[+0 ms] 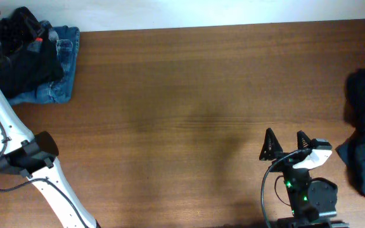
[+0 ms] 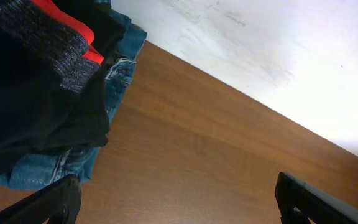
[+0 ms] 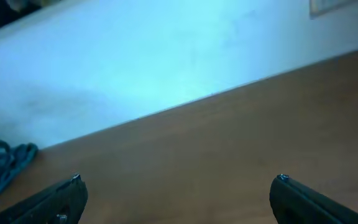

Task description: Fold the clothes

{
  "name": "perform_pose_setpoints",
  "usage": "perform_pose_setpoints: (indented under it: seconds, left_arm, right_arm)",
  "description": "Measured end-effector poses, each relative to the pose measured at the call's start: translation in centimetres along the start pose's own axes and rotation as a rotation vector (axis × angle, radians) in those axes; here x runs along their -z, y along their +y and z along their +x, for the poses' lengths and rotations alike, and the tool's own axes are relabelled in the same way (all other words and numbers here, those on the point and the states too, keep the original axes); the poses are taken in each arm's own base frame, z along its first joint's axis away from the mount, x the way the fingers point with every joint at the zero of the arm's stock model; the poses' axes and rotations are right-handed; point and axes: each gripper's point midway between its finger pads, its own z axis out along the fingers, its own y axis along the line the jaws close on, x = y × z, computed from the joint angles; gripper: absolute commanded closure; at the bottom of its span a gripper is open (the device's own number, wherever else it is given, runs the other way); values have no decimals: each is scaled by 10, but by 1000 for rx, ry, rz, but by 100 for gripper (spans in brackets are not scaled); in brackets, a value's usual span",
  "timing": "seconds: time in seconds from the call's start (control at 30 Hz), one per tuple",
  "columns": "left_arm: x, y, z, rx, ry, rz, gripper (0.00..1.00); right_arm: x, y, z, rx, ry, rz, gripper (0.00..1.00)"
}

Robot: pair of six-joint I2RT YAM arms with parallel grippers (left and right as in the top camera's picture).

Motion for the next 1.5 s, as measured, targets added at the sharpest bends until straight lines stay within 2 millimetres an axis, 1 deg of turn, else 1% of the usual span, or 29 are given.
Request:
perform_pose_setpoints:
  seconds: [0.27,0.5,0.7,0.93,1.07,1.13,1.27,1.5]
  left_arm:
    - [0,0,0,0,0,0,1]
    - [0,0,0,0,0,0,1]
    - [0,0,0,0,0,0,1]
    - [0,0,0,0,0,0,1]
    - [0,0,0,0,0,0,1]
    - [0,0,0,0,0,0,1]
    - [0,0,0,0,0,0,1]
    - [0,0,0,0,0,0,1]
  right_arm:
    - [12,-3,-30,-5,-152,0,1]
    - [12,-3,-32,-8,-164,-3,1]
    - [7,-7,-20,-11,-165,-6,1]
    - [-1,-16,6,-12,-131,5,1]
    - [-2,-18,12,-14,-107,10,1]
    - [-2,-21,19,-15,-79,21,1]
    - [-3,-29,43,-18,17,55,1]
    - [-3,-29,43,-2,18,53,1]
